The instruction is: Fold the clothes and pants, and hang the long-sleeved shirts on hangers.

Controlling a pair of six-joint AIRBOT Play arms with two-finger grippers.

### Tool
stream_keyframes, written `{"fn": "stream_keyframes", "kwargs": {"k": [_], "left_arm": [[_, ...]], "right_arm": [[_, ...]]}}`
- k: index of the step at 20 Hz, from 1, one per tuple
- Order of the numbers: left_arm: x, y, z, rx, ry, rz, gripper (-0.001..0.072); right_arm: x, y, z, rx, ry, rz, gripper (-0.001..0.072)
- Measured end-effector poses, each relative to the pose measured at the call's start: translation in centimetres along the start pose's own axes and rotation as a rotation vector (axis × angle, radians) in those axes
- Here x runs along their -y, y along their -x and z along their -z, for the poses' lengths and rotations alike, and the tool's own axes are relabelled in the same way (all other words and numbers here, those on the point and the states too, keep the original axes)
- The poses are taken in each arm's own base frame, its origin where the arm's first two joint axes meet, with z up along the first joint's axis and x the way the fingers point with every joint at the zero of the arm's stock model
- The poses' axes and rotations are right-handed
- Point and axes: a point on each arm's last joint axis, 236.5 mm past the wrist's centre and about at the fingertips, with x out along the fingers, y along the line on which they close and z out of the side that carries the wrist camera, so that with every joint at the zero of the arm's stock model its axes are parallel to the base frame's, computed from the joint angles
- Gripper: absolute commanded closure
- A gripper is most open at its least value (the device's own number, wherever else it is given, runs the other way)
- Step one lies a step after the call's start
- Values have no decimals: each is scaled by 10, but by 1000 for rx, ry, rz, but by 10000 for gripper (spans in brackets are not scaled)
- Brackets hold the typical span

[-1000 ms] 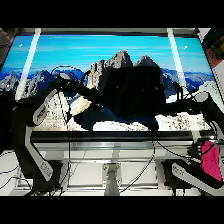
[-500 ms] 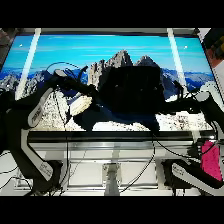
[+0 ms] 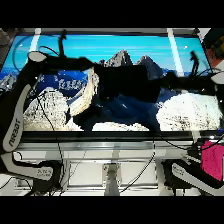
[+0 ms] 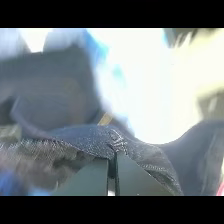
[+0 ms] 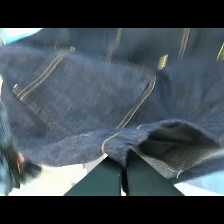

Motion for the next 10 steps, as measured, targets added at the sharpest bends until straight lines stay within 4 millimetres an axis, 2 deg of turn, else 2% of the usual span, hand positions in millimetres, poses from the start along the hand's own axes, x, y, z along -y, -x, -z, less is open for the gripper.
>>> {"fn": "stream_keyframes", "kwargs": {"k": [2, 6, 10], "left_arm": [[16, 0, -34, 138, -14, 10, 693], [42, -2, -98, 370, -69, 9, 694], [74, -6, -146, 490, -133, 59, 694]], "right_arm": [[-15, 6, -41, 153, 25, -2, 707], [-41, 24, -146, 559, 117, 17, 708], [-89, 52, -230, 817, 263, -4, 706]]}}
